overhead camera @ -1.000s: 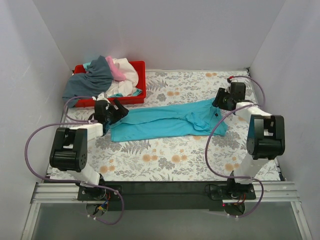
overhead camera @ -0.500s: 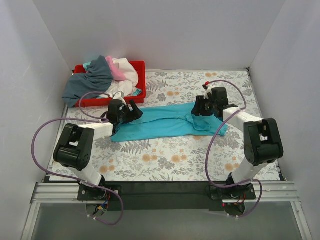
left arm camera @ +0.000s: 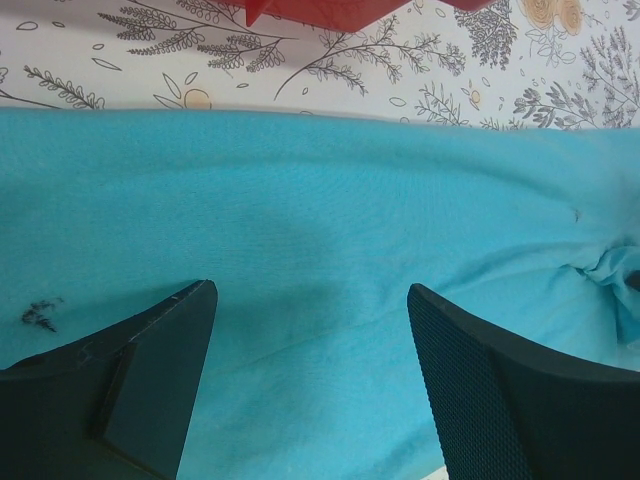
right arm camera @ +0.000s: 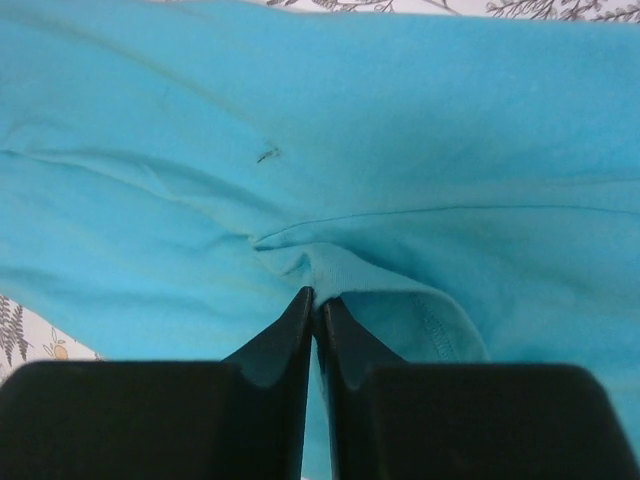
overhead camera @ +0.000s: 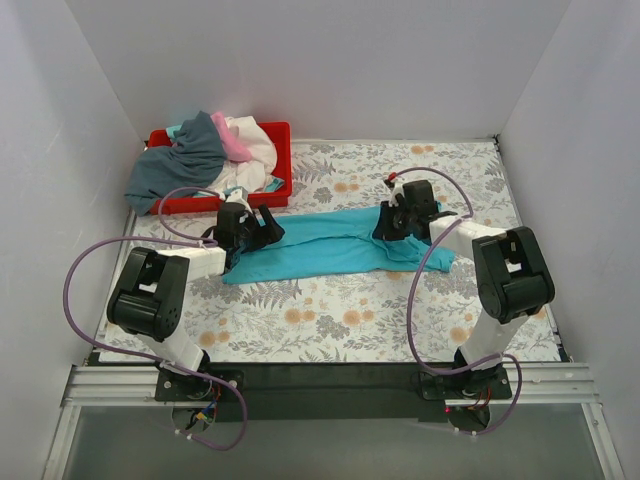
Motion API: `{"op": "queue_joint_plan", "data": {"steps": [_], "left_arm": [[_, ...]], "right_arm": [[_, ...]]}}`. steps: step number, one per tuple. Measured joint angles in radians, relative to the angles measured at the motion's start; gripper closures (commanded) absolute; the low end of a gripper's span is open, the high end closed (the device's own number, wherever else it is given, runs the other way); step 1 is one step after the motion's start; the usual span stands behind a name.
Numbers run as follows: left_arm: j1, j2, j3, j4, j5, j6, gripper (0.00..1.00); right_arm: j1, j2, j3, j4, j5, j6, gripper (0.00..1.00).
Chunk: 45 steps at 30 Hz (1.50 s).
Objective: Fold and stack the t-shirts
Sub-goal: Fold the tshirt
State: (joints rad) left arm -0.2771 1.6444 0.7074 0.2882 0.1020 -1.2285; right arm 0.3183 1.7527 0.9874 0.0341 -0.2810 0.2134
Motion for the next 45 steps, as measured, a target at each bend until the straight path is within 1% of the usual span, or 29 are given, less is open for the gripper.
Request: {"op": "queue_joint_plan", "data": {"steps": [5, 12, 16, 19, 20, 21, 26, 28, 29, 31, 32, 34, 36, 38, 41, 45], "left_arm": [[0.0, 0.002, 0.0, 0.0, 0.0, -0.002, 0.29], [0.0, 0.017, 0.0, 0.005, 0.0, -0.002, 0.29], [0.0, 0.02, 0.0, 0.011, 0.002, -0.003, 0.29], [0.0, 0.021, 0.0, 0.014, 0.002, -0.005, 0.29], [0.0, 0.022, 0.0, 0.016, 0.002, -0.006, 0.29], [0.0, 0.023, 0.0, 0.018, 0.002, -0.006, 0.29], [0.0, 0.03, 0.0, 0.031, 0.002, -0.006, 0.29], [0.0, 0.031, 0.0, 0.034, 0.002, -0.006, 0.29], [0.0, 0.032, 0.0, 0.035, 0.002, -0.006, 0.29], [0.0, 0.032, 0.0, 0.036, 0.002, -0.006, 0.29], [-0.001, 0.032, 0.0, 0.037, 0.002, -0.005, 0.29], [-0.009, 0.032, 0.003, 0.035, -0.011, 0.004, 0.28], [-0.038, 0.032, 0.014, 0.026, -0.038, 0.023, 0.28], [-0.092, 0.032, 0.039, 0.011, -0.064, 0.047, 0.28], [-0.184, 0.051, 0.114, 0.001, -0.088, 0.085, 0.28], [-0.294, 0.114, 0.237, 0.008, -0.112, 0.134, 0.28]], "right_arm": [[0.029, -0.042, -0.052, 0.005, 0.02, 0.0, 0.95], [0.063, -0.109, -0.131, 0.008, 0.018, 0.0, 0.9], [0.078, -0.133, -0.161, 0.01, -0.001, 0.0, 0.88], [0.085, -0.146, -0.182, 0.014, -0.032, 0.001, 0.83], [0.087, -0.148, -0.187, 0.014, -0.044, 0.001, 0.78], [0.088, -0.15, -0.192, 0.015, -0.056, 0.003, 0.76], [0.092, -0.155, -0.212, 0.015, -0.138, -0.002, 0.7], [0.094, -0.163, -0.22, 0.013, -0.167, -0.005, 0.69], [0.095, -0.171, -0.225, 0.013, -0.174, -0.006, 0.67], [0.097, -0.208, -0.241, 0.008, -0.169, -0.006, 0.63], [0.097, -0.237, -0.249, -0.001, -0.153, -0.006, 0.6], [0.099, -0.295, -0.253, -0.019, -0.113, -0.008, 0.58], [0.096, -0.35, -0.251, -0.019, -0.054, -0.01, 0.56], [0.081, -0.378, -0.243, -0.02, -0.006, -0.014, 0.55], [0.041, -0.374, -0.23, -0.019, 0.055, -0.016, 0.55], [-0.033, -0.353, -0.23, -0.031, 0.121, -0.015, 0.55]]}}
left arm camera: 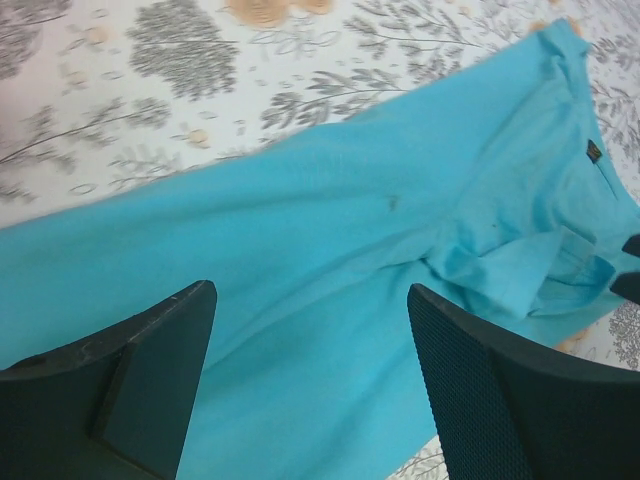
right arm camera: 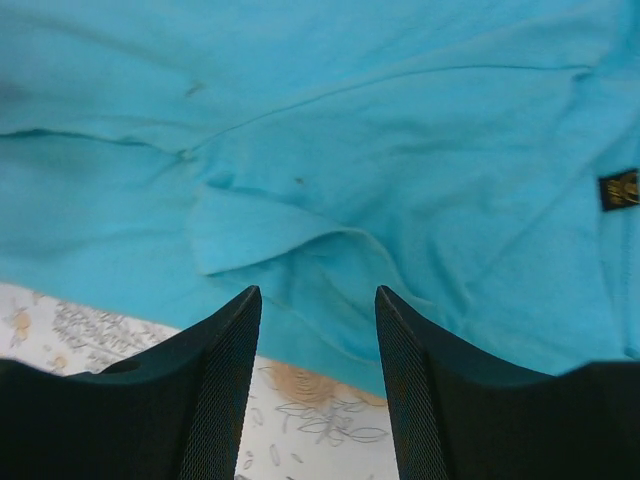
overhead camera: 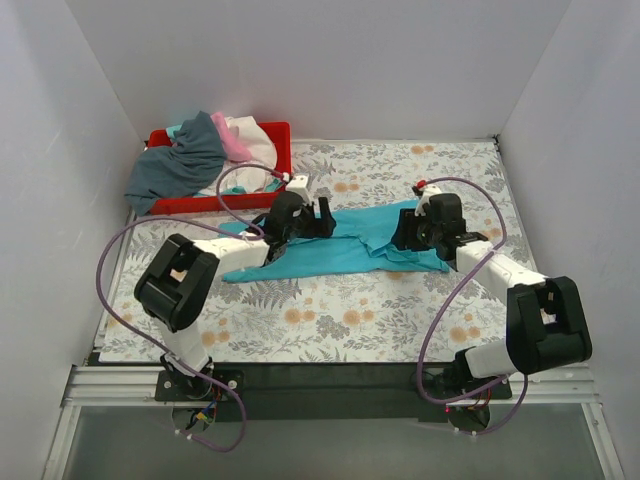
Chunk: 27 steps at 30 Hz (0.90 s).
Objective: Fold and stack the t-shirts
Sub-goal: Fold the tshirt
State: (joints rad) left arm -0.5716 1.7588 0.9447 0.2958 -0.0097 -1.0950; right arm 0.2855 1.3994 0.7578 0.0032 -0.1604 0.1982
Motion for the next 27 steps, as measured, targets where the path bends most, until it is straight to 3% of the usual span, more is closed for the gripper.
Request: {"op": "queue_joint_plan", "data": {"steps": [13, 27], "left_arm": [[-0.237, 0.219, 0.225, -0.078, -0.086, 0.145, 0.28], [-0.264, 0.234, 0.262, -0.107, -0.09, 0.143, 0.27]], "right_arm": [[-0.109, 0.001, -0.049, -0.064, 0.106, 0.0, 0.53], [-0.109, 0.001, -0.054, -0.082, 0.113, 0.0, 0.53]]}}
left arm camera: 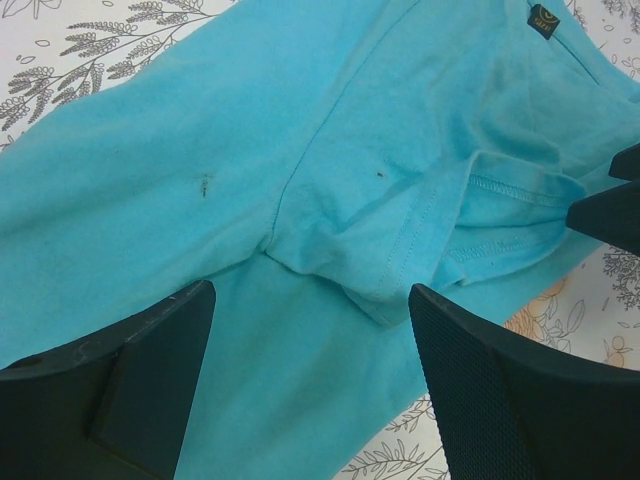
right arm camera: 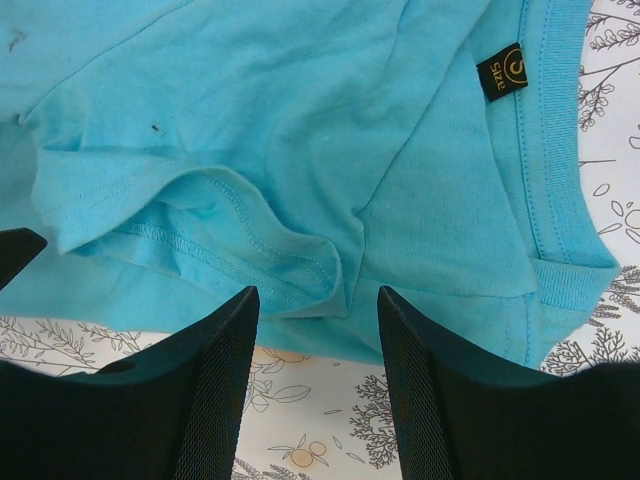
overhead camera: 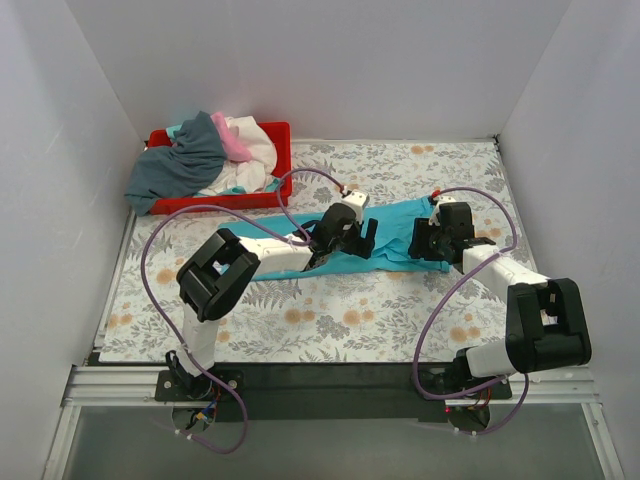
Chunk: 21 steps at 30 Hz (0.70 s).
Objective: Fold and stack the t-shirts
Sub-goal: Fold the tshirt
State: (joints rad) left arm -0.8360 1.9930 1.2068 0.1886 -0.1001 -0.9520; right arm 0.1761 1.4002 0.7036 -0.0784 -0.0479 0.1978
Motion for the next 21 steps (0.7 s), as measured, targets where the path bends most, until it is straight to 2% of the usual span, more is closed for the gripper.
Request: {"op": "queue_joint_plan", "data": {"steps": [12, 16, 17, 21], "left_arm": [[-0.032, 0.033, 0.03, -0.002, 0.029, 0.006, 0.27], [-0.037, 0.033, 0.031, -0.002, 0.033, 0.015, 0.27], [-0.038, 0.033, 0.031, -0.003, 0.032, 0.017, 0.27], [-0.038, 0.047, 0.045, -0.011, 0.009, 0.023, 0.31]], "right_arm": [[0.0, 0.028, -0.001, -0.001, 0.0, 0.0, 0.57], [0.0, 0.05, -0.001, -0.001, 0.0, -0.001, 0.69], [0.0, 0.056, -0.001, -0.002, 0.0, -0.001, 0.75], [0.0, 0.074, -0.001, -0.002, 0.0, -0.003, 0.89]]}}
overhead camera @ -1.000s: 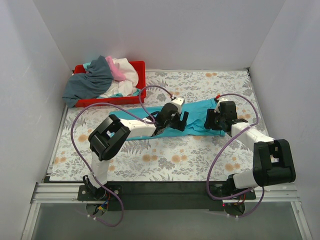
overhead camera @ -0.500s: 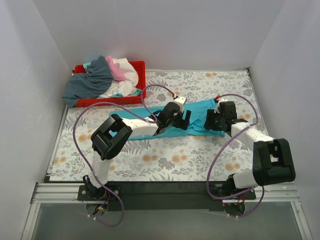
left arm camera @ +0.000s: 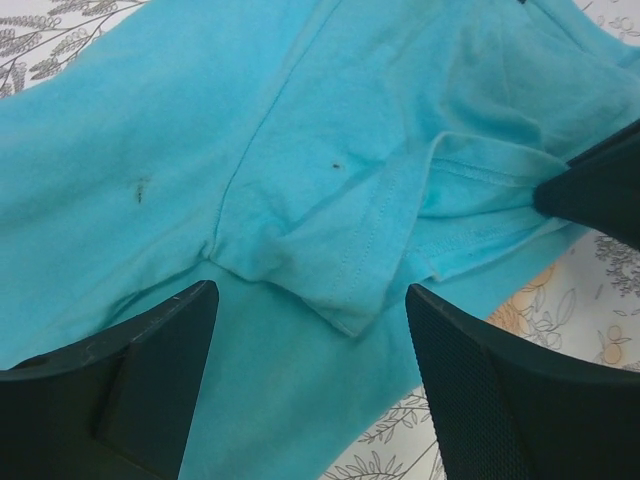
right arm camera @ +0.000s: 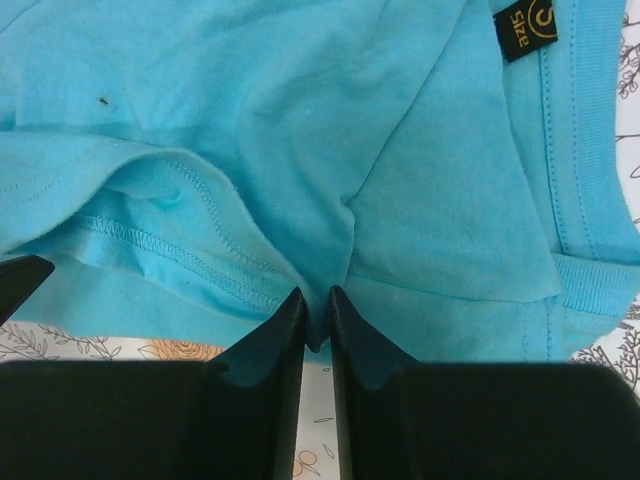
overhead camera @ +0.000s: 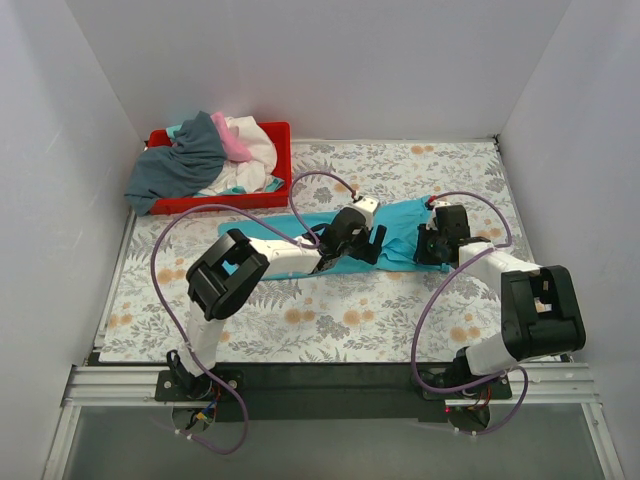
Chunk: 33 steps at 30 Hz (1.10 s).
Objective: Fold and stack the t-shirts
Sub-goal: Fold the tshirt
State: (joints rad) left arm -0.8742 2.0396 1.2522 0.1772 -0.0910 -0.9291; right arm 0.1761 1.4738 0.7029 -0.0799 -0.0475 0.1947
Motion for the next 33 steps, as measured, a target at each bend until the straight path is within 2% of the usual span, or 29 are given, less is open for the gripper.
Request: {"op": "queue_joint_plan", "data": {"steps": [4, 8, 9, 13, 22, 27, 30, 33], "left_arm": [[0.0, 0.005, 0.002, -0.019, -0.028, 0.008, 0.41], [0.0, 0.005, 0.002, -0.025, -0.047, 0.01, 0.52], [0.0, 0.005, 0.002, -0.027, -0.05, 0.01, 0.57], [0.0, 0.005, -0.001, -0.028, -0.059, 0.006, 0.66], [0.0, -0.023, -0.076, -0.027, -0.051, -0.014, 0.66], [0.0, -0.086, -0.146, -0.029, -0.022, -0.034, 0.63], [0.0, -0.119, -0.181, -0.036, 0.002, -0.047, 0.6], [0.0, -0.16, -0.213, -0.05, 0.013, -0.056, 0.55]], "right_arm": [[0.0, 0.001, 0.0, 0.0, 0.002, 0.0, 0.96], [0.0, -0.005, 0.0, 0.0, 0.011, 0.0, 0.99], [0.0, -0.011, 0.0, -0.001, 0.015, 0.0, 0.99], [0.0, -0.063, -0.014, -0.005, 0.026, -0.001, 0.99], [0.0, -0.14, -0.049, -0.043, 0.068, -0.009, 0.99], [0.0, -0.141, -0.075, -0.06, 0.076, -0.012, 0.93], [0.0, -0.148, -0.08, -0.08, 0.079, -0.011, 0.86], [0.002, -0.192, -0.086, -0.111, 0.089, -0.012, 0.71]]}}
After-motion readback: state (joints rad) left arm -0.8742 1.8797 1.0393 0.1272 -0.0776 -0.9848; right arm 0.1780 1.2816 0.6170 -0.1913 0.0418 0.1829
